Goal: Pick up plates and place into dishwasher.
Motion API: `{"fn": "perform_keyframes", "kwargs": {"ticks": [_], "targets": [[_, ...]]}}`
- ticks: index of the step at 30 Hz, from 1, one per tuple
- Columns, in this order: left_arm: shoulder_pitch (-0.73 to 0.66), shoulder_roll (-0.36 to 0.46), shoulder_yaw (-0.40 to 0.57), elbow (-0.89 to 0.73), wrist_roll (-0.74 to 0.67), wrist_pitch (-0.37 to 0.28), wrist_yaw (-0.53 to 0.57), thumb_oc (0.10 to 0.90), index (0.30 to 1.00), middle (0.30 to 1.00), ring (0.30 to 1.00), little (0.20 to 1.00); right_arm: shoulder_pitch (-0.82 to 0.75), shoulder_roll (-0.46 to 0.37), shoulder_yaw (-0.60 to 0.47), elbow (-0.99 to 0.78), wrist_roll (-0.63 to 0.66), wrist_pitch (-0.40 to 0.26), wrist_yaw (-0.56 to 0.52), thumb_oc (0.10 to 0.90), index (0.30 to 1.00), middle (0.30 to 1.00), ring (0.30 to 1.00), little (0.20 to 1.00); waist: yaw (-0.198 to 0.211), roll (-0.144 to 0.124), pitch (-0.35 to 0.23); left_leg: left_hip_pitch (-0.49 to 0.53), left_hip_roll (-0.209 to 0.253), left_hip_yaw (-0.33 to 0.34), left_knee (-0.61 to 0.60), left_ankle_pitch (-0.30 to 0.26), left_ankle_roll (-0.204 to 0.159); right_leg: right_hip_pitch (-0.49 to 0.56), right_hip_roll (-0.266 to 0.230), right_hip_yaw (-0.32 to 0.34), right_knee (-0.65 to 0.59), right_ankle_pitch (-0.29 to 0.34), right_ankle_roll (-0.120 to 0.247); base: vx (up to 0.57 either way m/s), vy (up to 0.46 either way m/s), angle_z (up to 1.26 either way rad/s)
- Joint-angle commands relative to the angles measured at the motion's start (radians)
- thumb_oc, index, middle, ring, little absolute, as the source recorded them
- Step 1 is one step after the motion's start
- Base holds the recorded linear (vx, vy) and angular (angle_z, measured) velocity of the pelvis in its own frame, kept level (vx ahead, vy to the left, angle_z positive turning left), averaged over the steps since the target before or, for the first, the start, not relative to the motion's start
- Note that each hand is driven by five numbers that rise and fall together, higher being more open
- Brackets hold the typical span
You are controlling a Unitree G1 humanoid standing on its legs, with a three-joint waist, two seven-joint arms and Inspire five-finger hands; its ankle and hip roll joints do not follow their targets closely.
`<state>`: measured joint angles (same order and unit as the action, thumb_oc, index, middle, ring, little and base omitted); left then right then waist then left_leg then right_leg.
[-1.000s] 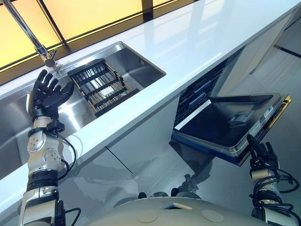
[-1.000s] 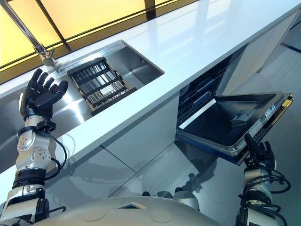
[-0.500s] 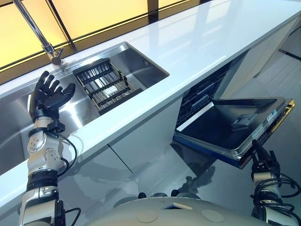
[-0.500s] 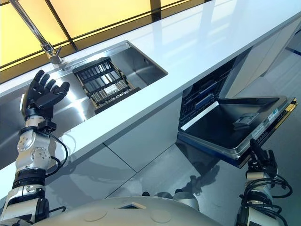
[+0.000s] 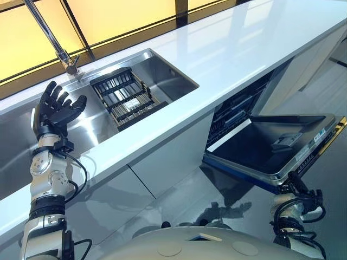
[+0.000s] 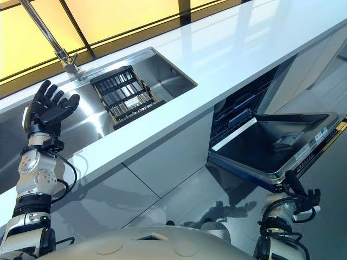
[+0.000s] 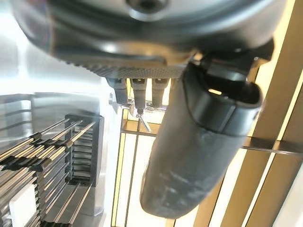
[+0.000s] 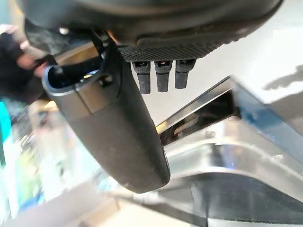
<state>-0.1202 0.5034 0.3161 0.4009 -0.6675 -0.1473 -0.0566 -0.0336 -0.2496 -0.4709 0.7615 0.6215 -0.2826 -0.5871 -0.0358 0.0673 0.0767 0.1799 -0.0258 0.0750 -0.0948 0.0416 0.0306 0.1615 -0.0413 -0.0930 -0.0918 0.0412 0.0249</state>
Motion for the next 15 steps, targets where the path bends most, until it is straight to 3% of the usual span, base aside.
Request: {"fn": "perform_keyframes", "kwargs": {"ticks": [1, 3, 10, 15], "targets": [[-0.080, 0.077, 0.074, -0.051, 0.007, -0.117, -0.029, 0.800, 0.900, 0.900, 0.900, 0.900, -0.028, -0.083, -0.043, -0.132, -0.211, -0.200, -0.030, 0.800, 0.900, 0.900, 0.900, 0.900, -0.004, 0.028, -0.073, -0.002, -0.030, -0.045, 0.007, -0.099, 0.016, -0.062, 0.046, -0.033, 0.164, -0.148, 0.016, -0.04, 0.037, -0.01], [-0.068, 0.066, 0.095, -0.048, 0.015, -0.128, -0.033, 0.800, 0.900, 0.900, 0.900, 0.900, -0.010, -0.086, -0.087, -0.141, -0.217, -0.225, -0.037, 0.800, 0.900, 0.900, 0.900, 0.900, -0.013, 0.027, -0.075, -0.012, -0.032, -0.043, 0.007, -0.098, 0.014, -0.068, 0.047, -0.025, 0.157, -0.141, 0.021, -0.04, 0.042, -0.01], [-0.061, 0.055, 0.122, -0.043, 0.022, -0.139, -0.024, 0.800, 0.900, 0.900, 0.900, 0.900, 0.009, -0.098, -0.141, -0.114, -0.212, -0.204, -0.020, 0.800, 0.900, 0.900, 0.900, 0.900, -0.023, 0.021, -0.080, -0.027, -0.034, -0.036, 0.007, -0.099, 0.011, -0.078, 0.051, -0.013, 0.135, -0.132, 0.023, -0.03, 0.031, -0.01], [-0.059, 0.056, 0.134, -0.037, 0.017, -0.156, -0.025, 0.800, 0.900, 0.900, 0.900, 0.900, 0.024, -0.098, -0.129, -0.049, -0.195, -0.137, 0.018, 0.800, 0.900, 0.900, 0.900, 0.900, -0.023, 0.013, -0.084, -0.033, -0.037, -0.026, 0.007, -0.099, 0.010, -0.083, 0.053, -0.004, 0.119, -0.119, 0.026, -0.02, 0.033, -0.03]]}}
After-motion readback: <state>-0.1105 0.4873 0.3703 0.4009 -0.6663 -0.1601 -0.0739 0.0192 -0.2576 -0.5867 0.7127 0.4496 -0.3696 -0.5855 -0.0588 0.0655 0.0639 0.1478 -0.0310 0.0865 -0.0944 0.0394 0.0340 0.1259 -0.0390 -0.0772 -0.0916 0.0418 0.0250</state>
